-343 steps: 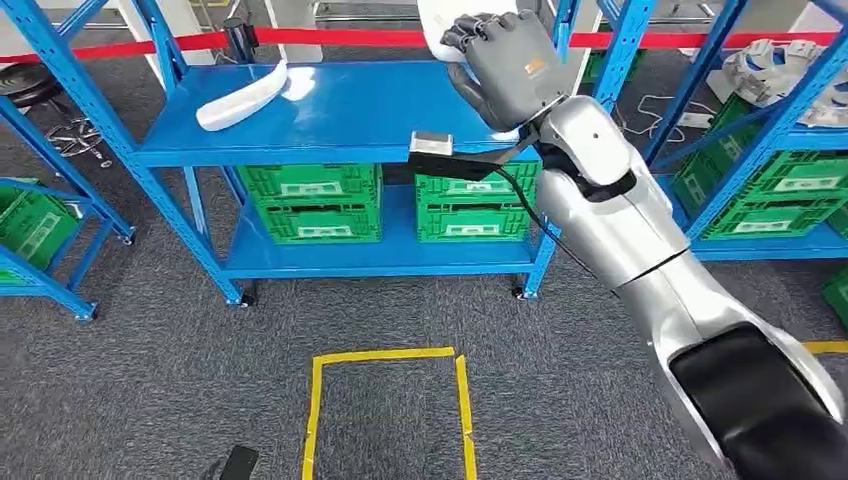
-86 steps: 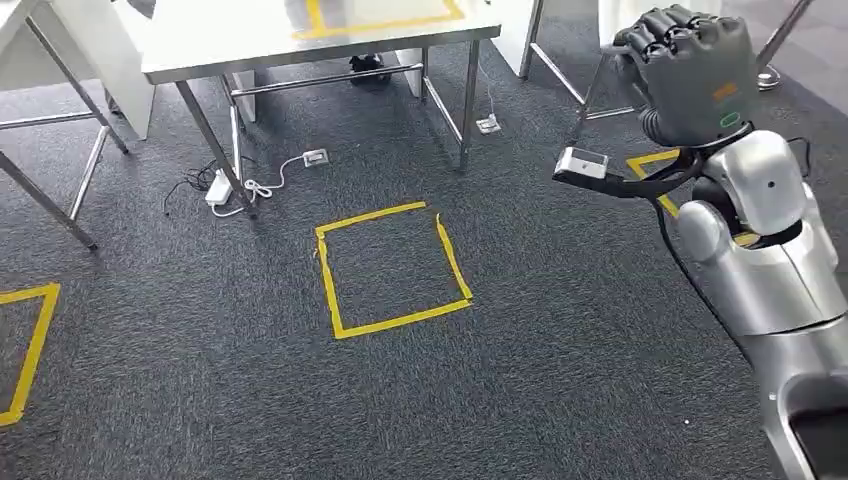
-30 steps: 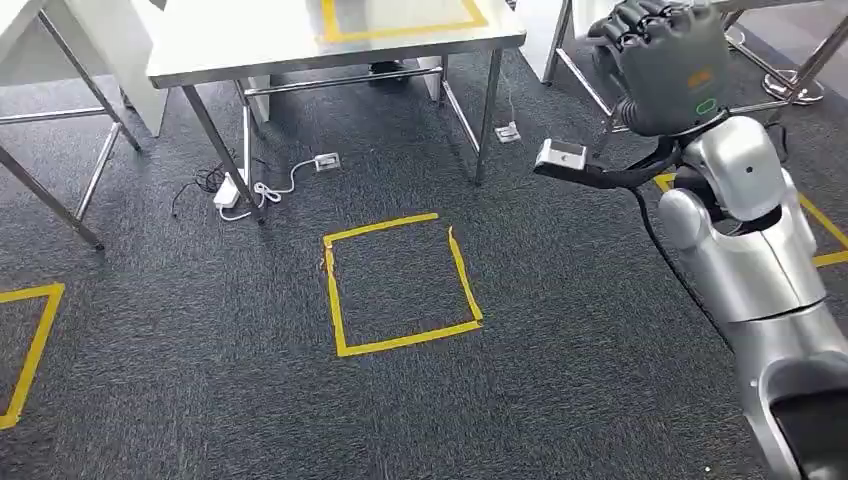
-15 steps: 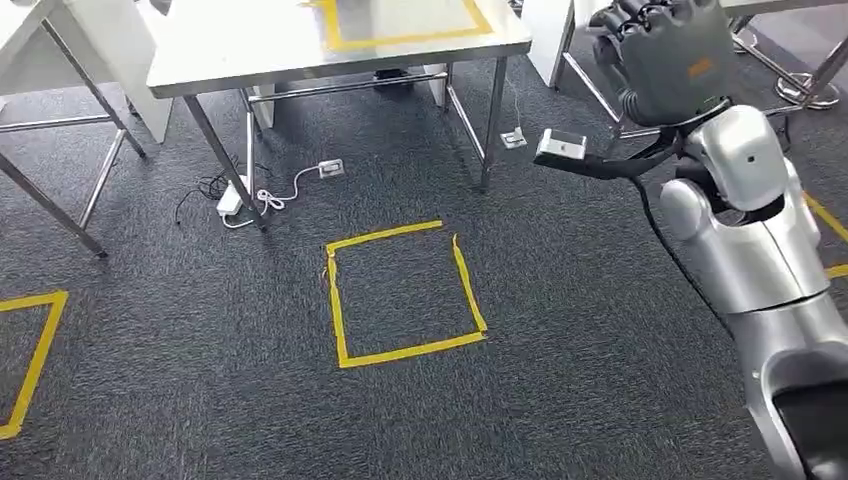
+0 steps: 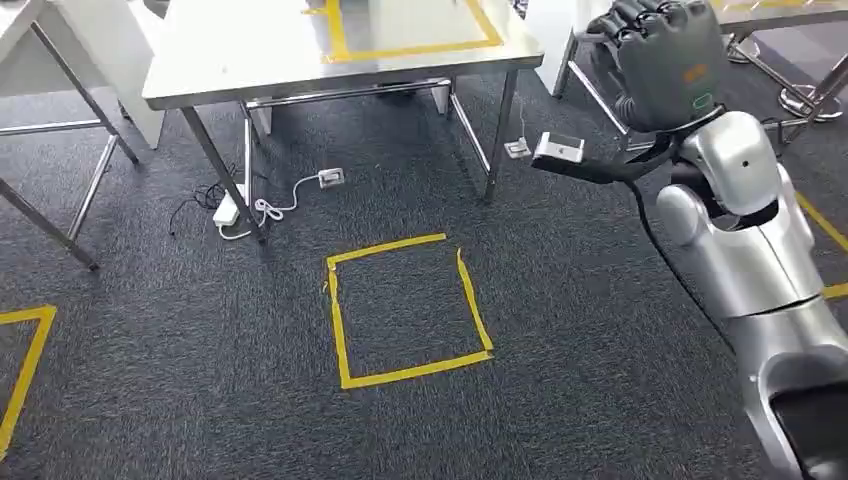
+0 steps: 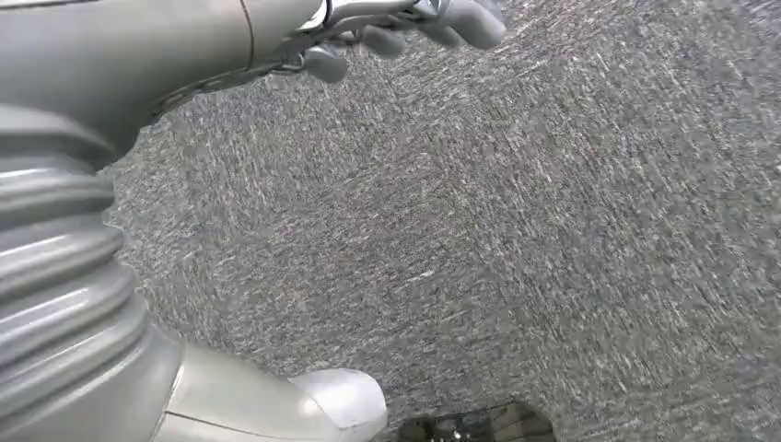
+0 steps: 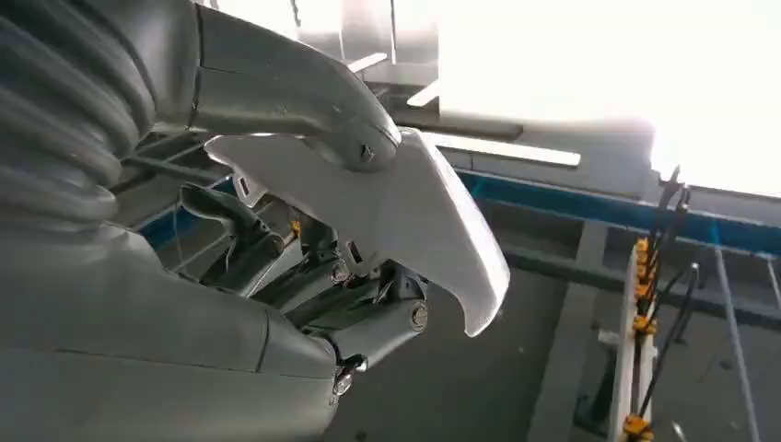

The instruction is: Take the parts from the cabinet and place them on the table.

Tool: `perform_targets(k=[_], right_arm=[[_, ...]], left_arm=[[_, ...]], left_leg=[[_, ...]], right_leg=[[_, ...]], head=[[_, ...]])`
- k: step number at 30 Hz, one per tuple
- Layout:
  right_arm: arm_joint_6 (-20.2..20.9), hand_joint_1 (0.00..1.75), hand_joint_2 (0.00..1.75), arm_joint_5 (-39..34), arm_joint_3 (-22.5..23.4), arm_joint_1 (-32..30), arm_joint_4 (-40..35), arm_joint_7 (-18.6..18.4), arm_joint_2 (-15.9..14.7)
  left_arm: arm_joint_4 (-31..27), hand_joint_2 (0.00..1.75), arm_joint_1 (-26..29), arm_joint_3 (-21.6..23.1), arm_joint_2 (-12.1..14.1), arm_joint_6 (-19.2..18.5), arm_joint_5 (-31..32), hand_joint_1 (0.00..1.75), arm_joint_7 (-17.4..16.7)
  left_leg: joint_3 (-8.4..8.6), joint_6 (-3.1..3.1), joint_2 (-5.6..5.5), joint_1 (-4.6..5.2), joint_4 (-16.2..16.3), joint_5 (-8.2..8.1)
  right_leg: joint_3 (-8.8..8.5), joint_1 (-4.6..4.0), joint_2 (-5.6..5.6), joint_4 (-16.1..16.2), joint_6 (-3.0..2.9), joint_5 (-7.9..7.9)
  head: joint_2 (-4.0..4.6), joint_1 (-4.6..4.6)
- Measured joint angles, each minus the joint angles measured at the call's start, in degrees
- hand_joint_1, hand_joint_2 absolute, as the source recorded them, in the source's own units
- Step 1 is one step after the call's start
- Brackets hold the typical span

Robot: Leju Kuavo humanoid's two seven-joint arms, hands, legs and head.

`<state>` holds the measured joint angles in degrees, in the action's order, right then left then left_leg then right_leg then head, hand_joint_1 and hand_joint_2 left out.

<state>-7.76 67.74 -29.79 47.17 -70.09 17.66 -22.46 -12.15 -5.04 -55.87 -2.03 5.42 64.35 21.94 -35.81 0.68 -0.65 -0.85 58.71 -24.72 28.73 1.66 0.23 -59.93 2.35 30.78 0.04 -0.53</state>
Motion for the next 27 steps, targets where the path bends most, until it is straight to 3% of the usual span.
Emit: perform_targets(k=[2, 4, 5, 6, 7, 8, 10, 11, 12, 14, 15, 16, 17, 19, 20, 21, 22, 23, 25, 26, 27], right_arm=[[0.19, 1.75, 1.75, -1.57, 1.31, -1.76, -2.16, 0.16, -3.12], [0.54, 1.75, 1.75, -2.69, 2.8, -4.28, -4.07, 0.28, -6.2], [0.88, 1.75, 1.75, -3.15, 3.44, -5.63, -4.99, 0.31, -7.51], [1.47, 1.75, 1.75, -3.81, 4.03, -6.91, -6.15, 0.33, -8.97], [2.05, 1.75, 1.75, -4.83, 4.68, -8.02, -7.56, 0.33, -10.77], [2.56, 1.75, 1.75, -5.76, 5.34, -9.24, -9.08, 0.33, -12.41], [2.95, 1.75, 1.75, -7.28, 7.02, -10.86, -11.83, 0.31, -15.35], [2.95, 1.75, 1.75, -7.48, 7.68, -12.02, -12.62, 0.2, -16.12], [3.01, 1.75, 1.75, -6.74, 8.98, -13.8, -14.84, 0.11, -17.18], [2.88, 1.75, 1.75, -5.09, 10.17, -16.04, -16.97, 0.04, -17.64], [2.91, 1.75, 1.75, -4.38, 10.56, -16.39, -17.64, 0.0, -17.64], [2.95, 1.75, 1.75, -3.9, 10.84, -16.44, -18.12, -0.02, -17.71], [3.04, 1.75, 1.75, -3.52, 10.93, -16.4, -18.48, -0.02, -17.69], [3.69, 1.75, 1.75, -3.33, 10.93, -16.45, -18.85, 0.35, -17.69], [3.95, 1.75, 1.75, -3.37, 10.91, -16.46, -18.91, 0.55, -17.69], [4.13, 1.75, 1.75, -3.44, 10.93, -16.45, -18.96, 0.61, -17.69], [4.26, 1.75, 1.75, -3.5, 10.91, -16.38, -18.96, 0.68, -17.69], [4.31, 1.75, 1.75, -3.5, 10.91, -16.22, -18.96, 0.79, -17.67], [4.52, 1.75, 1.75, -3.26, 10.91, -15.59, -18.93, 1.29, -17.25], [4.63, 1.75, 1.75, -3.0, 10.8, -15.19, -18.8, 1.38, -16.8], [4.63, 1.75, 1.75, -2.98, 10.78, -14.73, -18.8, 1.38, -16.66]], left_arm=[[0.0, 1.75, -0.09, 0.02, -0.33, 0.13, 0.57, 0.0, 0.31], [0.0, 1.75, -0.04, 0.11, -0.64, 0.24, 1.05, 0.0, 0.28], [0.0, 1.75, 0.03, 0.11, -0.7, 0.24, 1.24, 0.0, 0.26], [0.0, 1.75, 0.0, 0.13, -0.81, 0.22, 1.55, 0.0, 0.28], [0.0, 1.75, -0.09, 0.15, -0.94, 0.2, 1.7, 0.0, 0.28], [0.0, 1.75, -0.21, 0.17, -1.14, 0.13, 1.88, 0.0, 0.26], [0.04, 1.75, -0.19, 0.22, -1.49, -0.07, 2.23, 0.0, 0.17], [0.04, 1.75, -0.3, 0.24, -1.51, -0.07, 2.27, 0.0, -0.02], [0.02, 1.75, -0.5, 0.28, -1.62, -0.07, 2.3, 0.0, -0.13], [0.02, 1.75, -0.75, 0.35, -1.64, -0.07, 2.43, 0.0, -0.18], [-0.04, 1.75, -1.06, 0.39, -1.53, -0.07, 2.62, 0.0, -0.26], [-0.04, 1.75, -1.36, 0.5, -1.84, -0.07, 2.67, 0.0, -0.2], [-0.02, 1.75, -1.67, 0.57, -1.88, -0.07, 2.75, 0.0, -0.2], [-0.04, 1.75, -1.89, 0.59, -1.9, -0.09, 2.73, 0.0, -0.26], [-0.04, 1.75, -1.78, 0.59, -1.9, -0.07, 2.67, 0.0, -0.31], [-0.02, 1.75, -1.67, 0.59, -1.9, -0.07, 2.6, 0.0, -0.33], [-0.04, 1.75, -1.61, 0.59, -1.9, -0.07, 2.47, 0.0, -0.31], [-0.04, 1.75, -1.57, 0.59, -1.9, -0.07, 2.27, 0.0, -0.26], [-0.04, 1.75, -1.36, 0.59, -1.84, -0.07, 2.12, 0.0, -0.09], [-0.04, 1.75, -1.26, 0.57, -1.82, -0.05, 2.1, 0.0, -0.11], [-0.04, 1.75, -1.2, 0.57, -1.82, -0.04, 2.08, 0.0, -0.11]], left_leg=[[0.86, 0.77, -0.21, 0.05, -0.11, -0.74], [1.81, 0.99, -0.61, 0.21, -0.11, -1.8], [2.56, 1.08, -0.65, 0.35, -0.08, -2.43], [3.41, 1.11, -0.67, 0.51, -0.07, -3.12], [4.38, 1.1, -0.69, 0.67, -0.07, -3.83], [5.45, 1.07, -0.74, 0.8, -0.07, -4.61], [7.09, 0.84, -0.74, 1.1, -0.05, -6.07], [7.75, 0.37, -0.94, 1.24, 0.08, -6.72], [7.64, -0.04, -0.61, 1.24, -0.14, -7.63], [9.09, -0.69, -0.36, 1.35, 0.64, -7.37], [8.36, -0.95, -0.26, 1.45, 1.72, -7.43], [6.93, -1.3, -0.12, 1.43, 4.77, -6.95], [4.34, -1.54, -0.04, 1.27, 8.68, -7.69], [-1.27, -2.05, 0.04, 0.99, 15.58, -11.5], [-3.2, -2.07, 0.08, 1.0, 17.16, -13.0], [-4.33, -2.02, 0.1, 1.0, 16.8, -13.0], [-4.42, -1.89, 0.12, 1.02, 14.48, -11.37], [-3.77, -1.53, 0.12, 1.08, 10.82, -8.42], [-1.98, -0.44, 0.15, 1.53, 1.69, 0.77], [-2.36, -0.36, -0.08, 1.76, 0.81, 0.8], [-1.6, -0.15, -0.06, 1.74, 0.91, 0.58]], right_leg=[[4.57, -0.11, 0.02, -7.1, 0.09, 1.44], [10.24, -0.42, 0.02, -14.12, 0.13, 5.02], [12.18, -0.53, 0.01, -15.49, 0.02, 5.8], [12.91, -0.66, 0.01, -14.45, -0.21, 4.99], [12.59, -0.79, 0.01, -11.59, -0.5, 3.05], [11.49, -0.96, 0.0, -7.07, -0.9, -0.32], [9.83, -1.56, -0.28, 1.21, -1.83, -8.77], [9.68, -1.89, -0.17, 0.52, -1.97, -6.04], [8.81, -2.0, -0.09, 0.37, -2.22, -6.2], [7.92, -1.79, 0.03, 0.71, -3.12, -6.22], [7.03, -1.32, 0.24, 1.09, -3.36, -6.22], [6.4, -1.23, 0.26, 1.24, -3.76, -5.8], [5.96, -1.22, 0.27, 1.34, -4.01, -5.35], [5.02, -1.23, 0.33, 1.34, -4.01, -4.34], [4.4, -1.23, 0.4, 1.34, -3.99, -3.78], [3.62, -1.23, 0.44, 1.33, -3.95, -3.18], [2.69, -1.26, 0.44, 1.34, -3.89, -2.49], [1.77, -1.3, 0.4, 1.34, -3.85, -1.8], [0.7, -1.32, 0.24, 1.5, -3.73, -0.43], [-0.33, -1.63, 0.55, 1.07, -3.39, 0.23], [-0.31, -1.68, 0.7, 1.37, -2.94, 0.8]], head=[[0.0, 0.07], [0.0, 0.18], [0.0, 0.2], [0.0, 0.2], [0.0, 0.2], [0.0, 0.22], [0.0, 0.37], [0.0, 0.2], [0.0, 0.42], [0.0, 0.5], [0.0, 0.44], [0.0, 0.38], [0.0, 0.11], [0.0, 0.18], [0.0, 0.09], [0.0, 0.13], [0.0, 0.13], [0.0, 0.13], [0.0, 0.13], [0.0, 0.16], [0.0, 0.22]])
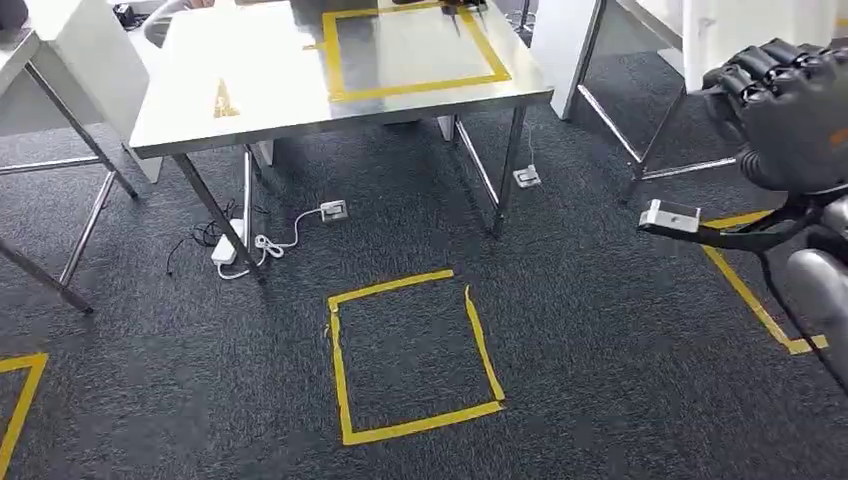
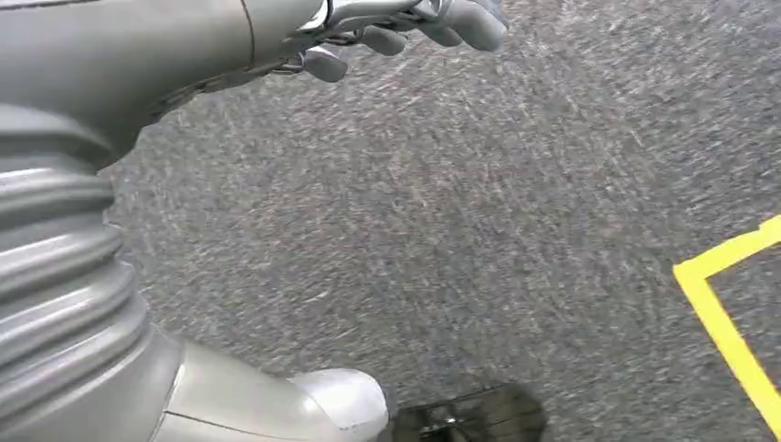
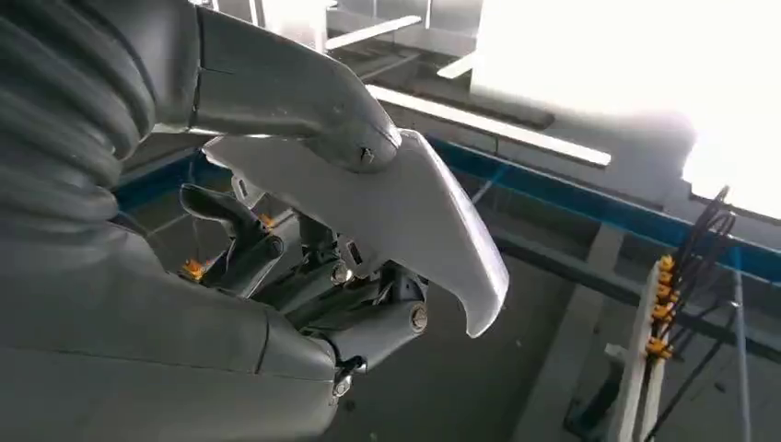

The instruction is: Take the parts from the cabinet and place them on the table.

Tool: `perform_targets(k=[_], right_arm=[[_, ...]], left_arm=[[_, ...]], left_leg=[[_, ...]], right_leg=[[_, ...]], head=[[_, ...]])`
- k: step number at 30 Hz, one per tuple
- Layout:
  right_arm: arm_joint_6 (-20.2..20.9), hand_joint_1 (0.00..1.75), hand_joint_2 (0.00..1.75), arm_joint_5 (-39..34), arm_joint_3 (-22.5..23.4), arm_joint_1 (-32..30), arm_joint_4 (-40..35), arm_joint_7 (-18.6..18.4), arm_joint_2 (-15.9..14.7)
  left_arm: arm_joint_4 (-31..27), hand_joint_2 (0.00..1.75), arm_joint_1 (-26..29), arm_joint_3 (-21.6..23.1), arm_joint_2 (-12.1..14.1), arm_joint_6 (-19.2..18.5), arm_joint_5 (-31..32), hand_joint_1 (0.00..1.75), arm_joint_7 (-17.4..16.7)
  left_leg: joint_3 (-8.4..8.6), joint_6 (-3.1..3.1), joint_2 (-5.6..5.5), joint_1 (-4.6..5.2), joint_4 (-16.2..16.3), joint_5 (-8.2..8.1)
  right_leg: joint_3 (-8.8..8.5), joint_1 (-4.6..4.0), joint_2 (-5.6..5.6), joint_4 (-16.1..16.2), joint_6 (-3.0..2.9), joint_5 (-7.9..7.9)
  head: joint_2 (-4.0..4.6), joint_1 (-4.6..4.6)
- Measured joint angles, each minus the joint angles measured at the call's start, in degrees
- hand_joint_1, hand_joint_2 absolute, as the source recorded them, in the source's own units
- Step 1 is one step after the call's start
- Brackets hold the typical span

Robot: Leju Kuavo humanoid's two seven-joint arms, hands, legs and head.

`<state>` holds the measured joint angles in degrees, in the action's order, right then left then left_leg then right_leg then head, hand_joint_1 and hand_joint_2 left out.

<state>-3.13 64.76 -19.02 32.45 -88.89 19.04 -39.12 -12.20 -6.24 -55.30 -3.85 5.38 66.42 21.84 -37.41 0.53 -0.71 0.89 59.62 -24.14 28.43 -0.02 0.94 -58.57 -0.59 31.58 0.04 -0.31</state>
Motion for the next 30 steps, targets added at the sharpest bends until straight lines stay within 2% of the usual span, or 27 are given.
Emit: perform_targets(k=[1, 2, 3, 4, 5, 7, 8, 9, 10, 11, 12, 13, 14, 15, 16, 18, 19, 20, 21, 22, 23, 24, 25, 26, 28, 29, 30], right_arm=[[0.04, 1.75, 1.75, 0.04, -0.04, 0.18, 0.0, 0.0, 0.09], [0.04, 1.75, 1.75, 0.07, -0.04, 0.54, 0.0, 0.0, 0.09], [0.04, 1.75, 1.75, 0.09, -0.04, 0.81, 0.02, -0.02, 0.11], [-0.02, 1.75, 1.75, 0.07, -0.04, 0.87, 0.02, -0.02, 0.17], [-0.04, 1.75, 1.75, 0.26, -0.04, 1.23, 0.07, -0.04, 0.24], [-0.63, 1.75, 1.75, 1.96, -0.28, 1.52, 0.35, -0.5, 1.15], [-0.81, 1.75, 1.75, 2.82, -0.5, 1.49, 0.57, -0.81, 1.99], [-0.98, 1.75, 1.75, 3.36, -0.83, 1.49, 0.81, -1.05, 2.77], [-1.07, 1.75, 1.75, 3.74, -1.24, 1.53, 1.0, -1.14, 3.41], [-1.09, 1.75, 1.75, 3.91, -1.59, 1.62, 1.16, -1.22, 3.89], [-1.09, 1.75, 1.75, 4.11, -1.83, 1.81, 1.33, -1.23, 4.26], [-1.09, 1.75, 1.75, 4.15, -2.1, 1.98, 1.72, -1.22, 4.69], [-1.09, 1.75, 1.75, 4.24, -2.53, 2.48, 2.46, -1.22, 5.24], [-0.87, 1.75, 1.75, 4.31, -2.95, 3.12, 2.93, -1.05, 5.79], [-0.59, 1.75, 1.75, 4.35, -3.34, 3.84, 3.6, -0.85, 6.29], [-0.06, 1.75, 1.75, 4.26, -4.35, 6.63, 5.53, -0.7, 7.65], [0.02, 1.75, 1.75, 4.2, -4.79, 7.74, 6.17, -0.48, 8.2], [0.07, 1.75, 1.75, 4.02, -5.33, 9.21, 6.99, -0.13, 8.72], [0.18, 1.75, 1.75, 3.71, -5.95, 10.49, 7.79, 0.15, 9.09], [0.35, 1.75, 1.75, 3.45, -6.73, 11.43, 8.72, 0.44, 9.57], [0.68, 1.75, 1.75, 3.12, -7.43, 12.06, 9.51, 0.63, 9.97], [0.85, 1.75, 1.75, 2.91, -8.19, 12.72, 10.42, 0.81, 10.42], [0.85, 1.75, 1.75, 2.73, -8.89, 13.45, 11.16, 0.87, 10.86], [0.85, 1.75, 1.75, 2.47, -9.55, 14.3, 11.86, 1.03, 11.34], [0.85, 1.75, 1.75, 1.75, -10.89, 16.43, 13.2, 1.03, 12.42], [0.87, 1.75, 1.75, 1.25, -11.75, 17.5, 14.25, 0.98, 12.87], [1.03, 1.75, 1.75, 0.9, -12.62, 18.54, 15.06, 0.98, 13.49]], left_arm=[[0.0, 1.75, -0.01, 0.0, -0.02, 0.0, -0.02, 0.0, 0.02], [0.0, 1.75, -0.14, 0.0, -0.04, 0.02, -0.04, 0.0, 0.02], [0.0, 1.75, -0.21, 0.0, -0.15, 0.02, -0.04, 0.0, 0.04], [-0.02, 1.75, -0.28, 0.0, -0.22, 0.02, -0.07, 0.0, 0.09], [-0.02, 1.75, -0.34, 0.0, -0.2, 0.02, -0.15, 0.0, 0.18], [-0.02, 1.75, -0.38, 0.0, -0.2, 0.02, -0.39, 0.0, 0.2], [-0.02, 1.75, -0.36, -0.02, -0.2, -0.02, -0.44, 0.0, 0.17], [-0.02, 1.75, -0.37, -0.02, -0.2, -0.13, -0.48, 0.0, 0.13], [-0.02, 1.75, -0.39, -0.02, -0.2, -0.26, -0.61, 0.0, -0.02], [-0.02, 1.75, -0.4, -0.02, -0.2, -0.28, -0.68, 0.0, -0.02], [-0.02, 1.75, -0.39, -0.02, -0.2, -0.28, -0.81, 0.0, -0.02], [-0.02, 1.75, -0.34, -0.02, -0.2, -0.28, -0.96, 0.0, -0.02], [-0.02, 1.75, -0.36, -0.02, -0.07, -0.28, -1.07, 0.0, -0.09], [-0.04, 1.75, -0.41, -0.04, -0.02, -0.28, -1.16, 0.0, -0.07], [-0.04, 1.75, -0.32, -0.07, 0.0, -0.28, -1.48, 0.0, -0.04], [-0.07, 1.75, -0.29, -0.13, 0.04, -0.24, -1.79, 0.0, 0.02], [-0.04, 1.75, -0.32, -0.15, 0.02, -0.2, -1.9, 0.0, 0.15], [-0.02, 1.75, -0.39, -0.15, -0.02, -0.17, -1.97, 0.0, 0.4], [-0.02, 1.75, -0.38, -0.15, -0.02, -0.15, -2.1, 0.0, 0.39], [-0.02, 1.75, -0.3, -0.15, 0.0, -0.13, -2.12, 0.0, 0.37], [-0.02, 1.75, -0.05, -0.15, 0.0, -0.13, -2.12, 0.0, 0.35], [0.0, 1.75, 0.28, -0.17, 0.0, -0.13, -2.14, 0.0, 0.35], [0.0, 1.75, 0.5, -0.2, 0.0, -0.13, -2.14, 0.0, 0.35], [0.0, 1.75, 0.58, -0.22, 0.02, -0.13, -2.14, 0.0, 0.35], [0.0, 1.75, 0.64, -0.31, 0.13, -0.09, -2.16, 0.0, 0.42], [0.0, 1.75, 0.85, -0.37, 0.31, -0.09, -2.16, 0.0, 0.44], [0.02, 1.75, 0.83, -0.39, 0.28, -0.09, -2.14, 0.0, 0.46]], left_leg=[[0.26, 0.32, -0.02, -0.11, -0.35, 0.37], [0.74, 0.61, -0.02, -0.12, -0.6, 0.22], [1.62, 0.86, -0.13, -0.47, -0.98, 0.26], [2.25, 1.23, -0.12, -0.56, -1.32, -0.04], [2.59, 1.61, -0.14, -0.57, -1.46, -0.33], [3.2, 1.61, -0.15, -0.63, -1.48, -1.19], [3.7, 1.54, -0.16, -0.64, -1.47, -1.75], [4.27, 1.42, -0.16, -0.69, -1.44, -2.26], [5.02, 1.29, -0.19, -0.77, -1.4, -2.84], [5.8, 1.07, -0.25, -0.89, -1.37, -3.46], [6.6, 0.75, -0.29, -1.03, -1.28, -4.12], [6.5, 0.35, -0.34, -1.01, -1.28, -4.75], [7.28, -0.09, -0.36, -0.88, -0.77, -5.32], [7.02, -0.49, -0.35, -0.81, -1.02, -5.55], [7.01, -0.92, -0.21, -0.8, -1.43, -5.85], [8.04, -1.67, -0.14, -0.72, -0.92, -5.79], [7.35, -1.91, 0.01, -0.88, 0.36, -5.89], [5.53, -2.19, 0.13, -0.91, 3.75, -6.08], [2.71, -2.44, 0.17, -0.93, 8.08, -7.0], [-0.47, -2.59, 0.18, -0.94, 12.51, -8.83], [-3.06, -2.66, 0.19, -0.94, 15.77, -10.57], [-4.92, -2.67, 0.19, -0.94, 17.13, -11.1], [-5.3, -2.47, 0.19, -0.93, 15.9, -10.15], [-4.65, -2.15, 0.19, -0.9, 12.51, -7.73], [-1.85, -0.95, 0.24, -0.53, 2.94, -0.36], [-1.31, -0.51, 0.4, -0.17, -0.62, 2.52], [-1.26, -0.4, 0.21, -0.05, -0.84, 0.94]], right_leg=[[-0.73, 0.06, 0.07, -0.18, 0.28, -0.21], [-0.56, -0.09, 0.13, -0.56, 0.6, -0.7], [-0.25, -0.05, 0.06, -1.25, 0.73, -0.57], [0.91, 0.09, -0.24, -3.88, 0.95, -0.89], [3.15, 0.11, -0.34, -7.38, 1.26, -0.55], [8.75, 0.45, -0.4, -14.87, 1.91, 2.98], [11.18, 0.65, -0.43, -17.32, 2.11, 4.9], [12.42, 0.85, -0.5, -17.43, 2.35, 4.88], [12.4, 1.04, -0.59, -15.19, 2.5, 3.09], [11.41, 1.19, -0.67, -11.3, 2.71, 0.06], [9.91, 1.33, -0.72, -6.42, 2.8, -3.63], [8.7, 1.57, -0.86, -1.87, 2.93, -7.64], [8.98, 1.27, -0.94, -0.48, 2.57, -6.98], [8.69, 1.11, -0.94, -0.64, 1.92, -6.58], [8.59, 1.07, -0.69, -0.52, 1.4, -7.17], [7.69, 1.4, -0.55, -0.35, 0.42, -6.9], [7.05, 1.42, -0.57, -0.12, 0.05, -6.63], [6.53, 1.4, -0.6, -0.06, -0.34, -6.27], [6.21, 1.36, -0.6, -0.06, -0.48, -5.92], [5.83, 1.28, -0.61, -0.06, -0.61, -5.44], [5.34, 1.19, -0.6, -0.06, -0.69, -4.97], [4.67, 1.09, -0.58, -0.06, -0.75, -4.42], [3.97, 1.01, -0.55, -0.06, -0.76, -3.89], [3.16, 0.94, -0.54, -0.06, -0.76, -3.3], [1.53, 0.77, -0.57, -0.01, -0.67, -2.08], [1.0, 0.67, -0.54, -0.14, -0.54, -1.57], [0.87, 0.48, -0.26, -0.03, -0.1, -0.97]], head=[[0.0, -0.07], [0.0, -0.02], [0.0, -0.07], [0.0, 0.0], [0.0, 0.09], [0.0, 0.13], [0.0, 0.13], [0.0, 0.13], [0.0, 0.13], [0.0, 0.13], [0.0, 0.13], [0.0, 0.22], [0.0, 0.28], [0.0, 0.44], [0.0, 0.55], [0.0, 0.48], [0.0, 0.41], [0.0, 0.31], [0.0, 0.31], [0.0, 0.28], [0.0, 0.31], [0.0, 0.33], [0.0, 0.28], [0.0, 0.31], [0.0, 0.31], [0.0, 0.33], [0.0, 0.31]])
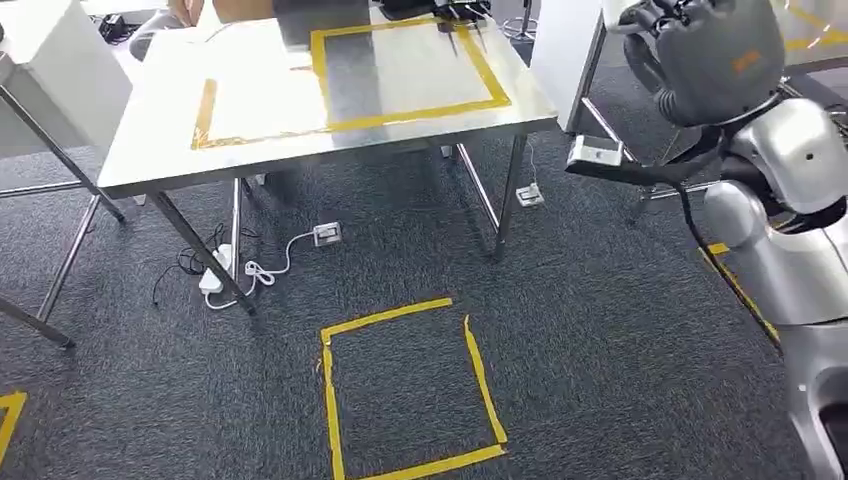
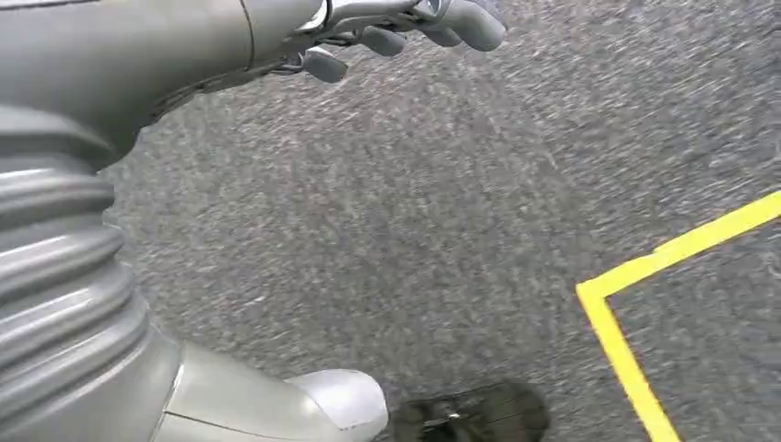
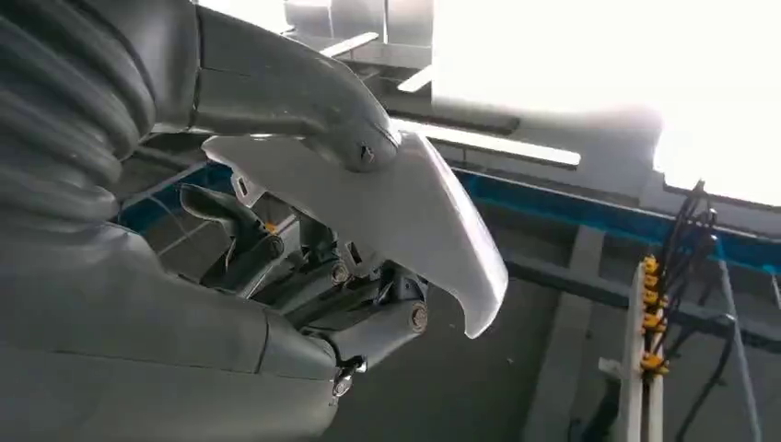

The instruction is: Take the parts from the cabinet and place them on the table.

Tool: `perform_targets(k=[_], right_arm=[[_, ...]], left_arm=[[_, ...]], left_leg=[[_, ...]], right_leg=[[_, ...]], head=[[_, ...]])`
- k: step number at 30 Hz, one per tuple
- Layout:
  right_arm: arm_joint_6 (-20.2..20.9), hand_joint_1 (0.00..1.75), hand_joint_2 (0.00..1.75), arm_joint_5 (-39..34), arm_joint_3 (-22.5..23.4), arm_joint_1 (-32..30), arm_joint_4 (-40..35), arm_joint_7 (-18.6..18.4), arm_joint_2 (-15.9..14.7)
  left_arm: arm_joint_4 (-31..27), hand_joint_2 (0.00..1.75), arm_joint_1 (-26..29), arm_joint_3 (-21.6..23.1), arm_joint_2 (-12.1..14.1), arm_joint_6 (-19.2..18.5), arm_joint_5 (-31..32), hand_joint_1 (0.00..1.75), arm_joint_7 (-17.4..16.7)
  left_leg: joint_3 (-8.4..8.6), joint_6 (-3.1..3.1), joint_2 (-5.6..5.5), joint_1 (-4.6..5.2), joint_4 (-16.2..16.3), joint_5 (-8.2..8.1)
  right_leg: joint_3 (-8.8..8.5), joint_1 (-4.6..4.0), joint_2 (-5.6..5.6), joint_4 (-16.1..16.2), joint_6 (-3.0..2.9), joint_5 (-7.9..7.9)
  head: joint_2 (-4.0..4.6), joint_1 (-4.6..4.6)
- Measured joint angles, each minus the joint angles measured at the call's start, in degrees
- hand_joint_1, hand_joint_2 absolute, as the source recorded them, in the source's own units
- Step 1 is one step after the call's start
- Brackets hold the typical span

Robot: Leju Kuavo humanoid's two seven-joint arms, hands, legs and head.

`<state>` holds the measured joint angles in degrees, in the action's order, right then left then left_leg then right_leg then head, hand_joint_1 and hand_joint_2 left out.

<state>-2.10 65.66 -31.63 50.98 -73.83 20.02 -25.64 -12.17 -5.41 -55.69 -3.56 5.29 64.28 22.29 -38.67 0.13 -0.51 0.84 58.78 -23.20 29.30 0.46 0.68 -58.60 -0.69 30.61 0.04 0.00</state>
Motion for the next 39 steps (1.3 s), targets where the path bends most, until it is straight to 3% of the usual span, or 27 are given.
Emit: perform_targets(k=[1, 2, 3, 5, 6, 8, 9, 10, 11, 13, 14, 15, 17, 19, 21, 23, 24, 25, 27, 29, 30, 31, 32, 34, 36, 39], right_arm=[[0.15, 1.75, 1.75, -0.32, -0.63, 0.71, 0.61, 0.02, 0.34], [0.13, 1.75, 1.75, -0.72, -0.98, 1.3, 1.09, -0.09, 0.7], [0.06, 1.75, 1.75, -0.94, -1.31, 1.96, 1.52, -0.09, 0.98], [-0.07, 1.75, 1.75, -1.05, -1.87, 2.7, 2.16, -0.11, 1.38], [-0.11, 1.75, 1.75, -1.07, -2.1, 3.07, 2.53, -0.09, 1.51], [-0.2, 1.75, 1.75, -1.11, -2.4, 3.1, 3.3, -0.15, 1.72], [-0.2, 1.75, 1.75, -1.16, -2.69, 3.08, 3.6, -0.15, 1.77], [-0.2, 1.75, 1.75, -1.24, -2.95, 3.07, 3.89, -0.13, 1.81], [-0.2, 1.75, 1.75, -1.24, -3.12, 3.08, 4.08, -0.13, 1.88], [-0.24, 1.75, 1.75, -1.24, -3.17, 3.17, 4.3, -0.13, 1.96], [-0.24, 1.75, 1.75, -1.24, -3.21, 3.24, 4.54, -0.13, 1.96], [-0.38, 1.75, 1.75, -1.27, -3.32, 3.33, 4.85, -0.15, 2.01], [-0.72, 1.75, 1.75, -1.27, -3.56, 3.25, 4.91, -0.2, 2.23], [-1.51, 1.75, 1.75, -1.33, -3.76, 3.1, 4.91, -0.57, 2.4], [-1.75, 1.75, 1.75, -1.53, -3.95, 2.99, 4.87, -1.31, 2.47], [-1.92, 1.75, 1.75, -1.94, -4.1, 1.98, 4.78, -1.75, 2.47], [-2.08, 1.75, 1.75, -1.94, -4.13, 1.18, 4.78, -2.01, 2.45], [-2.36, 1.75, 1.75, -1.9, -4.15, 0.14, 4.7, -2.36, 2.42], [-2.8, 1.75, 1.75, -1.37, -4.15, -1.89, 3.57, -3.1, 1.97], [-3.28, 1.75, 1.75, -1.22, -4.15, -3.93, 1.77, -3.26, 0.99], [-3.28, 1.75, 1.75, -1.18, -4.15, -4.79, 1.09, -3.26, 0.39], [-2.87, 1.75, 1.75, -1.33, -4.1, -5.27, 0.13, -3.24, -0.72], [-2.25, 1.75, 1.75, -1.6, -4.0, -5.9, -0.71, -3.15, -1.47], [-0.37, 1.75, 1.75, -2.69, -3.05, -6.71, -2.45, -2.6, -4.09], [1.46, 1.75, 1.75, -4.04, -1.98, -6.82, -4.04, -1.83, -6.46], [4.13, 1.75, 1.75, -5.71, -0.98, -6.74, -5.58, -1.11, -9.34]], left_arm=[[-0.02, 1.75, 0.07, 0.0, 0.0, 0.02, 0.0, 0.0, 0.0], [-0.02, 1.75, 0.1, 0.0, 0.0, 0.02, 0.02, 0.0, 0.02], [-0.02, 1.75, 0.03, 0.0, -0.09, 0.02, 0.06, 0.0, 0.07], [-0.02, 1.75, -0.02, 0.0, -0.13, 0.04, 0.09, 0.0, 0.09], [-0.02, 1.75, -0.07, 0.0, -0.13, 0.04, 0.11, 0.0, 0.07], [-0.02, 1.75, -0.02, 0.0, -0.2, 0.07, 0.15, 0.0, 0.07], [-0.02, 1.75, 0.07, 0.0, -0.2, 0.07, 0.15, 0.0, 0.07], [-0.02, 1.75, 0.12, -0.02, -0.2, 0.07, 0.15, 0.0, 0.07], [-0.02, 1.75, 0.13, -0.02, -0.24, 0.07, 0.15, 0.0, 0.07], [-0.02, 1.75, 0.09, -0.02, -0.37, 0.07, 0.17, 0.0, 0.07], [0.0, 1.75, 0.13, -0.02, -0.41, 0.07, 0.17, 0.0, 0.07], [0.0, 1.75, 0.09, -0.02, -0.39, 0.07, 0.17, 0.0, 0.09], [-0.02, 1.75, 0.04, -0.02, -0.42, 0.0, 0.33, 0.0, 0.09], [-0.02, 1.75, -0.15, -0.02, -0.39, -0.24, 0.63, 0.0, -0.07], [0.0, 1.75, -0.46, -0.02, -0.68, -0.35, 1.22, 0.0, -0.39], [0.0, 1.75, -0.5, -0.02, -0.74, -0.37, 1.66, 0.0, -0.66], [0.02, 1.75, -0.39, 0.0, -0.79, -0.37, 1.73, 0.0, -0.72], [0.02, 1.75, -0.32, 0.0, -0.92, -0.46, 1.9, 0.0, -0.88], [0.02, 1.75, -0.39, 0.0, -1.03, -0.52, 2.14, 0.0, -0.92], [0.04, 1.75, -0.38, 0.0, -1.18, -0.74, 2.14, 0.0, -0.53], [0.09, 1.75, -0.52, 0.0, -1.4, -0.98, 2.18, 0.0, -0.53], [0.07, 1.75, -0.71, 0.0, -1.55, -1.05, 2.36, 0.0, -0.61], [0.07, 1.75, -0.7, 0.02, -1.77, -1.05, 2.65, 0.0, -0.72], [0.07, 1.75, -0.94, 0.13, -2.38, -1.07, 3.41, 0.0, -1.36], [0.07, 1.75, -1.25, 0.35, -2.8, -1.07, 3.72, 0.0, -1.73], [0.07, 1.75, -1.66, 0.42, -3.17, -1.14, 3.96, 0.0, -2.06]], left_leg=[[0.71, 0.19, -0.02, 0.11, -0.15, 0.1], [0.41, 0.62, 0.0, -0.1, -0.68, 0.06], [1.55, 1.19, 0.02, -0.14, -0.7, 0.14], [2.84, 1.68, -0.12, -0.53, -0.99, -0.05], [3.06, 1.95, -0.15, -0.56, -0.99, -0.42], [3.77, 2.08, -0.21, -0.56, -0.97, -1.41], [4.24, 2.04, -0.28, -0.56, -0.91, -1.88], [4.9, 1.96, -0.37, -0.56, -0.86, -2.42], [5.62, 1.85, -0.46, -0.56, -0.8, -3.01], [7.27, 1.51, -0.54, -0.6, -0.59, -4.39], [7.14, 1.16, -0.57, -0.5, -0.51, -5.08], [8.02, 0.72, -0.83, -0.34, -0.27, -5.55], [8.66, 0.05, -0.63, -0.29, 0.06, -5.91], [8.3, -0.41, -0.56, -0.28, 0.8, -6.06], [4.56, -1.16, -0.17, -0.51, 7.22, -6.98], [-0.57, -1.76, -0.1, -0.82, 14.58, -10.31], [-2.62, -1.85, -0.07, -0.9, 17.04, -11.5], [-3.64, -1.86, -0.02, -1.03, 17.22, -11.01], [-2.08, -1.81, 0.13, -1.21, 10.79, -6.2], [1.13, -1.69, 0.22, -1.31, 1.09, 0.8], [1.01, -1.15, 0.24, -0.95, 0.55, -1.38], [1.72, -0.5, 0.27, -0.9, 0.7, -1.78], [1.65, -0.03, 0.21, -0.91, 0.51, -0.81], [2.57, 0.97, -0.05, -0.94, 0.48, -1.04], [3.25, 1.77, -0.08, -1.06, 0.15, -1.64], [4.3, 2.2, -0.2, -0.81, 0.16, -2.92]], right_leg=[[-0.12, -0.02, 0.0, 0.37, 0.37, 0.59], [-0.63, -0.04, 0.12, -0.6, 0.66, -0.1], [-1.06, -0.13, 0.15, -0.26, 0.93, -0.12], [0.6, 0.0, -0.22, -3.81, 1.32, 0.34], [3.14, 0.02, -0.26, -7.76, 1.65, 0.77], [9.18, 0.24, -0.28, -15.9, 2.2, 4.94], [11.09, 0.3, -0.3, -17.57, 2.38, 6.02], [11.83, 0.36, -0.32, -16.85, 2.38, 5.43], [11.47, 0.4, -0.35, -14.08, 2.38, 3.38], [8.61, 0.39, -0.47, -4.16, 2.07, -4.11], [7.97, 0.35, -0.71, -0.06, 1.9, -7.9], [7.87, -0.04, -0.72, -0.29, 1.49, -4.91], [7.29, 0.02, -0.52, 0.0, 0.77, -6.24], [6.19, 0.35, -0.35, 0.11, 0.09, -6.06], [5.24, 0.37, -0.45, 0.29, -0.65, -5.27], [4.52, 0.35, -0.44, 0.29, -0.76, -4.41], [4.02, 0.36, -0.41, 0.28, -0.73, -3.95], [3.32, 0.39, -0.36, 0.28, -0.64, -3.4], [1.73, 0.52, -0.31, 0.28, -0.29, -2.25], [0.64, 0.61, -0.4, 0.38, 0.26, -0.93], [-0.17, 0.48, -0.36, 0.12, 0.67, -0.39], [-0.1, 0.44, -0.35, 0.39, 1.12, -0.02], [-0.43, 0.35, -0.37, 0.32, 1.57, 0.04], [-0.68, 0.48, -0.43, -0.41, 2.26, -0.32], [2.97, 0.59, -0.46, -6.31, 2.51, -0.06], [11.11, 0.42, -0.44, -16.93, 2.9, 5.22]], head=[[0.0, 0.05], [0.0, 0.04], [0.0, -0.04], [0.0, 0.06], [0.0, 0.13], [0.0, 0.13], [0.0, 0.13], [0.0, 0.11], [0.0, 0.15], [0.0, 0.13], [0.0, 0.15], [0.0, 0.17], [0.0, 0.28], [0.0, 0.13], [0.0, -0.09], [0.0, -0.04], [0.0, -0.09], [0.0, -0.07], [0.0, -0.07], [0.0, -0.09], [0.0, -0.18], [0.0, -0.11], [0.0, -0.2], [0.0, -0.15], [0.0, 0.0], [0.0, 0.04]])
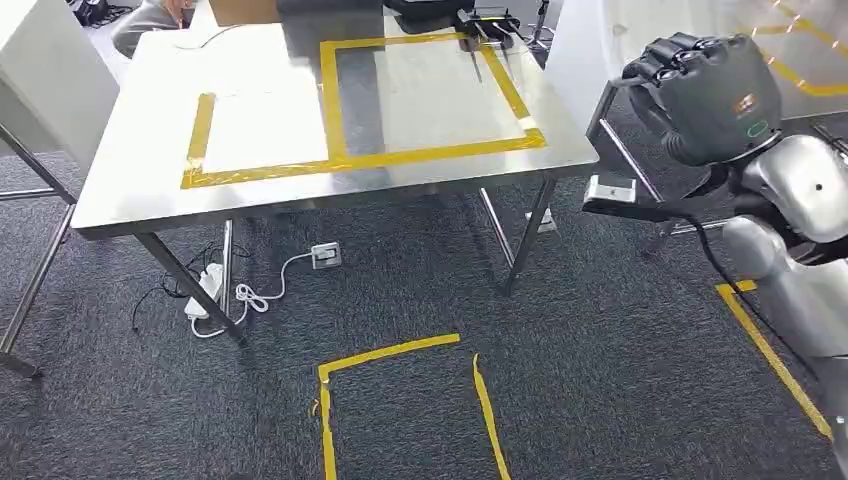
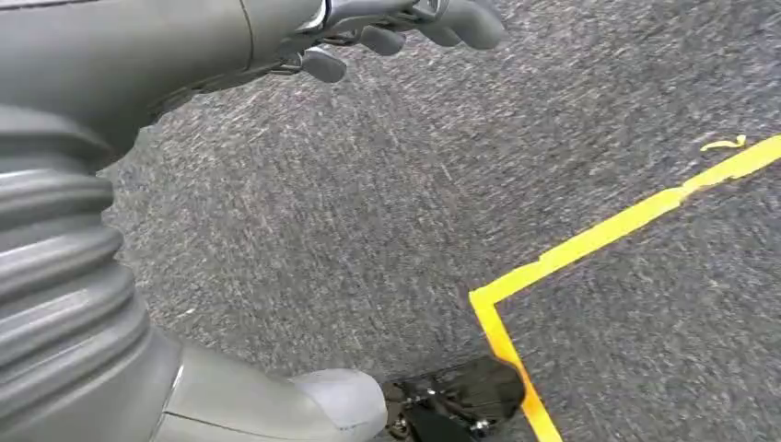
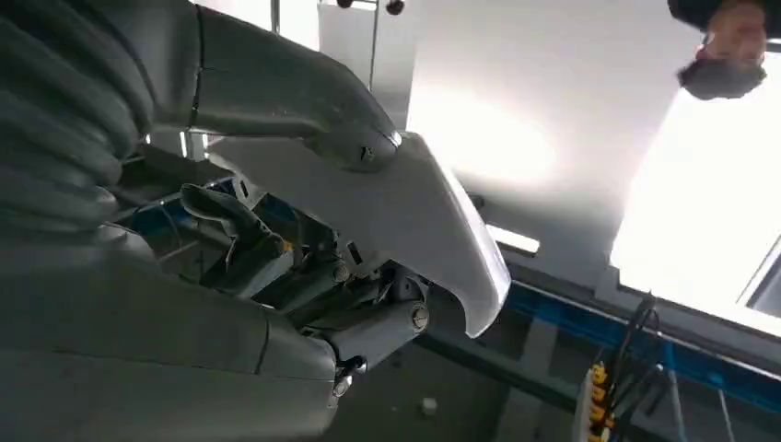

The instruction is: Take the parts from the cabinet and place them on the table.

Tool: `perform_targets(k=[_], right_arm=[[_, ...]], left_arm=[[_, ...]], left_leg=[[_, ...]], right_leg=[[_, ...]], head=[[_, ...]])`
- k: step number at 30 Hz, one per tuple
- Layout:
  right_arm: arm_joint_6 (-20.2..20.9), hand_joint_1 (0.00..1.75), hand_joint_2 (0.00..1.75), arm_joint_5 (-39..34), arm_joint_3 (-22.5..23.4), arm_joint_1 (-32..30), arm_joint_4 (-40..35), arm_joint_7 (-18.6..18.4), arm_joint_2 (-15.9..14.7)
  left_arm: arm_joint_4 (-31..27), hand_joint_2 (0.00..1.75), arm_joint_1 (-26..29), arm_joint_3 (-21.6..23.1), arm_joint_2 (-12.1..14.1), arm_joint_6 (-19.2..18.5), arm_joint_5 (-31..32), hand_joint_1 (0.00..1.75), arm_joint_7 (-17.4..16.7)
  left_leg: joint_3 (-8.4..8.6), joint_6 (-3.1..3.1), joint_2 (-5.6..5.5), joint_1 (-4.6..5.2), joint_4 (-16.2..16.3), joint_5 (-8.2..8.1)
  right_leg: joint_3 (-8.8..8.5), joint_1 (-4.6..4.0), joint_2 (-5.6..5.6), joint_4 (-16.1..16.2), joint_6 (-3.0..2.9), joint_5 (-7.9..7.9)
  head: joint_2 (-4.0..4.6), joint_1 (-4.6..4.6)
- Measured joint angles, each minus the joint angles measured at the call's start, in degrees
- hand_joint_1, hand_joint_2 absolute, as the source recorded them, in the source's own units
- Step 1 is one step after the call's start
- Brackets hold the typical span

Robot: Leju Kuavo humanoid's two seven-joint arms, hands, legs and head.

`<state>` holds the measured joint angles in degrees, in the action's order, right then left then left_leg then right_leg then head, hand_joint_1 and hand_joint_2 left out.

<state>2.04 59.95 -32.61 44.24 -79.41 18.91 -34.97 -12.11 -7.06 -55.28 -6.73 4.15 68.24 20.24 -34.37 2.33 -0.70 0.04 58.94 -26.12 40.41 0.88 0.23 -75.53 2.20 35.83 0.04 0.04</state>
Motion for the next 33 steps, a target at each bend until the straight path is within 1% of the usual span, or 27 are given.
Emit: perform_targets(k=[1, 2, 3, 5, 6, 7, 8, 10, 11, 12, 13, 15, 16, 17, 18, 19, 20, 21, 22, 23, 25, 27, 28, 30, 31, 32, 33], right_arm=[[0.32, 1.75, 1.75, -0.28, 0.13, -0.02, -0.35, 0.13, -0.72], [0.43, 1.75, 1.75, -0.41, 0.22, 0.0, -0.56, 0.13, -1.11], [0.59, 1.75, 1.75, -0.54, 0.46, 0.06, -0.98, 0.13, -1.66], [0.72, 1.75, 1.75, -0.59, 0.87, 0.2, -1.53, 0.11, -2.56], [0.74, 1.75, 1.75, -0.65, 0.89, 0.28, -1.55, 0.13, -2.86], [1.05, 1.75, 1.75, -0.89, 0.87, 0.61, -1.57, 0.28, -3.01], [1.22, 1.75, 1.75, -1.75, 0.94, 0.8, -1.92, 0.56, -3.56], [2.03, 1.75, 1.75, -3.17, 0.83, 2.19, -2.12, 1.71, -4.26], [2.29, 1.75, 1.75, -3.67, 0.7, 3.34, -2.1, 1.99, -4.35], [2.27, 1.75, 1.75, -4.04, 0.46, 4.62, -1.99, 2.01, -4.32], [1.97, 1.75, 1.75, -4.15, 0.07, 5.79, -1.71, 2.01, -4.21], [1.59, 1.75, 1.75, -4.33, -0.75, 6.69, -1.16, 1.84, -4.02], [1.66, 1.75, 1.75, -4.65, -1.16, 6.69, -1.07, 1.53, -4.02], [1.77, 1.75, 1.75, -5.33, -1.49, 6.79, -1.03, 1.07, -4.04], [1.83, 1.75, 1.75, -6.21, -2.01, 7.16, -1.0, 0.68, -4.26], [1.7, 1.75, 1.75, -6.95, -2.4, 7.69, -1.0, 0.4, -4.43], [1.23, 1.75, 1.75, -7.23, -2.67, 7.98, -1.0, -0.06, -4.46], [0.18, 1.75, 1.75, -6.97, -3.01, 7.9, -0.98, -0.63, -4.46], [-0.99, 1.75, 1.75, -6.22, -3.54, 7.34, -0.94, -1.34, -4.21], [-2.24, 1.75, 1.75, -5.33, -3.83, 6.98, -0.89, -1.84, -4.17], [-3.48, 1.75, 1.75, -4.52, -4.18, 5.85, -0.85, -2.43, -4.04], [-3.68, 1.75, 1.75, -4.33, -4.24, 5.47, -0.81, -2.56, -4.02], [-3.7, 1.75, 1.75, -4.33, -4.35, 5.46, -0.74, -2.65, -4.02], [-3.72, 1.75, 1.75, -4.39, -4.68, 4.87, -0.7, -2.65, -4.02], [-3.65, 1.75, 1.75, -4.41, -4.88, 4.4, -0.63, -2.67, -4.02], [-3.65, 1.75, 1.75, -4.41, -5.03, 4.07, -0.59, -2.67, -4.02], [-3.65, 1.75, 1.75, -4.44, -5.05, 3.92, -0.59, -2.67, -4.02]], left_arm=[[0.0, 1.75, 0.0, 0.0, -0.13, -0.02, 0.04, 0.0, -0.04], [0.0, 1.75, 0.0, 0.0, -0.24, -0.04, 0.07, 0.0, -0.07], [0.0, 1.75, -0.03, 0.04, -0.31, -0.07, 0.07, 0.0, -0.09], [0.0, 1.75, -0.08, 0.18, -0.55, -0.07, 0.09, 0.0, -0.06], [0.09, 1.75, -0.16, 0.24, -0.74, -0.09, 0.09, 0.0, -0.11], [0.04, 1.75, -0.31, 0.33, -0.7, -0.09, 0.04, 0.0, -0.11], [0.02, 1.75, -0.38, 0.42, -0.68, -0.09, -0.11, 0.0, -0.13], [0.02, 1.75, -0.27, 0.44, -0.7, -0.07, -0.57, 0.0, -0.04], [-0.02, 1.75, -0.25, 0.42, -0.57, 0.0, -0.83, 0.0, 0.04], [0.0, 1.75, -0.3, 0.44, -0.7, 0.07, -1.05, 0.0, 0.28], [0.0, 1.75, -0.34, 0.44, -0.77, 0.09, -1.2, 0.0, 0.48], [0.0, 1.75, -0.21, 0.44, -0.81, 0.11, -1.36, 0.0, 0.57], [0.02, 1.75, -0.04, 0.44, -0.83, 0.11, -1.38, 0.0, 0.57], [0.02, 1.75, 0.1, 0.44, -0.83, 0.11, -1.38, 0.0, 0.55], [0.02, 1.75, 0.14, 0.44, -0.83, 0.09, -1.4, 0.0, 0.57], [0.02, 1.75, 0.15, 0.44, -0.79, 0.09, -1.42, 0.0, 0.59], [0.02, 1.75, 0.18, 0.44, -0.76, 0.0, -1.51, 0.0, 0.61], [0.06, 1.75, 0.32, 0.44, -0.76, -0.04, -1.62, 0.0, 0.76], [0.09, 1.75, 0.28, 0.42, -0.76, -0.09, -1.73, 0.0, 0.87], [0.09, 1.75, 0.27, 0.44, -0.79, -0.2, -1.77, 0.0, 0.92], [0.11, 1.75, 0.14, 0.42, -0.92, -0.33, -1.77, 0.0, 1.01], [0.09, 1.75, 0.0, 0.42, -1.03, -0.35, -1.77, 0.0, 1.01], [0.07, 1.75, -0.06, 0.44, -1.01, -0.35, -1.77, 0.0, 1.01], [0.07, 1.75, -0.03, 0.42, -1.01, -0.35, -1.79, 0.0, 1.01], [0.07, 1.75, 0.0, 0.42, -1.01, -0.35, -1.79, 0.0, 1.01], [0.09, 1.75, 0.05, 0.42, -1.01, -0.35, -1.79, 0.0, 0.98], [0.09, 1.75, 0.09, 0.42, -1.03, -0.35, -1.79, 0.0, 1.01]], left_leg=[[0.65, 0.05, -0.01, 0.12, 0.0, -0.54], [1.26, 0.07, -0.01, 0.21, 0.0, -0.99], [2.31, 0.05, -0.02, 0.34, 0.0, -1.73], [3.4, -0.16, -0.02, 0.44, -0.13, -3.06], [4.68, -0.4, 0.03, 0.65, 0.32, -3.55], [4.24, -0.8, -0.18, 0.72, 0.06, -3.98], [4.23, -1.12, 0.01, 0.76, -0.23, -4.34], [5.13, -1.58, 0.09, 0.95, 0.6, -4.2], [4.38, -1.95, 0.1, 0.87, 1.95, -4.39], [3.05, -2.34, 0.2, 0.83, 4.69, -4.48], [0.49, -2.68, 0.23, 0.58, 8.65, -5.46], [-5.02, -3.17, 0.32, 0.16, 16.09, -9.53], [-6.73, -3.3, 0.33, 0.09, 17.54, -10.5], [-7.33, -3.35, 0.34, 0.04, 16.64, -9.88], [-6.93, -3.31, 0.34, 0.03, 13.8, -7.84], [-5.78, -3.21, 0.36, 0.01, 9.27, -4.54], [-4.34, -3.12, 0.4, -0.02, 3.89, -0.02], [-4.09, -2.95, 0.5, 0.0, 0.49, 3.59], [-3.8, -2.27, 0.65, 0.19, 0.76, 1.27], [-3.04, -1.84, 0.69, 0.27, 0.8, 1.81], [-2.19, -0.92, 0.68, 0.14, 0.33, 1.57], [-0.89, -0.21, 0.49, -0.13, 0.03, 1.19], [-0.64, 0.07, 0.45, -0.14, 0.01, 0.86], [0.05, 0.24, 0.28, -0.08, 0.0, -0.07], [0.66, 0.25, 0.16, -0.02, 0.0, -0.65], [1.32, 0.22, 0.05, 0.01, 0.0, -1.2], [2.18, 0.16, -0.05, 0.07, 0.01, -1.84]], right_leg=[[1.34, -0.04, 0.0, -0.58, -0.02, 0.34], [1.52, -0.08, 0.0, 0.61, -0.14, -0.58], [0.56, -0.19, 0.0, 4.77, -0.48, -3.62], [-2.53, -0.7, -0.15, 14.85, -1.57, -11.69], [-2.54, -1.16, -0.17, 16.57, -1.92, -12.74], [-2.62, -1.24, -0.26, 16.53, -1.83, -10.27], [-3.17, -1.24, -0.2, 16.87, -2.02, -11.51], [-4.08, -0.76, 0.03, 17.06, -2.62, -11.72], [-4.74, -0.57, -0.06, 17.28, -2.95, -11.5], [-5.16, -0.47, -0.04, 17.28, -3.33, -11.16], [-5.49, -0.43, -0.01, 17.28, -3.47, -10.72], [-6.45, -0.43, 0.02, 17.28, -3.41, -9.72], [-7.14, -0.41, 0.03, 17.28, -3.34, -9.18], [-7.96, -0.36, 0.03, 17.28, -3.22, -8.55], [-8.81, -0.28, 0.02, 17.28, -3.07, -7.93], [-9.75, -0.2, -0.02, 17.28, -2.89, -7.24], [-10.72, -0.13, -0.11, 17.29, -2.67, -6.46], [-11.21, -0.25, -0.14, 17.2, -2.46, -5.9], [-11.47, -0.43, 0.11, 17.16, -2.12, -5.26], [-11.7, -0.41, 0.1, 17.5, -1.64, -4.68], [-12.51, -0.48, 0.17, 16.93, -1.0, -5.19], [-10.8, -0.3, -0.01, 13.32, -0.7, -4.98], [-8.22, -0.31, 0.0, 9.4, -0.38, -4.36], [-2.18, -0.24, -0.01, 1.38, 0.1, -0.8], [0.25, -0.25, -0.01, -0.76, 0.12, 0.7], [1.29, -0.25, -0.02, -0.37, 0.05, 0.58], [1.3, -0.28, -0.02, 2.22, -0.06, -1.09]], head=[[0.0, 0.0], [0.0, 0.0], [0.0, 0.0], [0.0, 0.02], [0.0, -0.04], [0.0, 0.29], [0.0, 0.37], [0.0, 0.26], [0.0, 0.39], [0.0, 0.04], [0.0, 0.04], [0.0, 0.04], [0.0, 0.04], [0.0, 0.04], [0.0, 0.04], [0.0, 0.04], [0.0, 0.04], [0.0, 0.0], [0.0, -0.09], [0.0, 0.09], [0.0, 0.09], [0.0, 0.2], [0.0, 0.28], [0.0, 0.31], [0.0, 0.33], [0.0, 0.33], [0.0, 0.35]])
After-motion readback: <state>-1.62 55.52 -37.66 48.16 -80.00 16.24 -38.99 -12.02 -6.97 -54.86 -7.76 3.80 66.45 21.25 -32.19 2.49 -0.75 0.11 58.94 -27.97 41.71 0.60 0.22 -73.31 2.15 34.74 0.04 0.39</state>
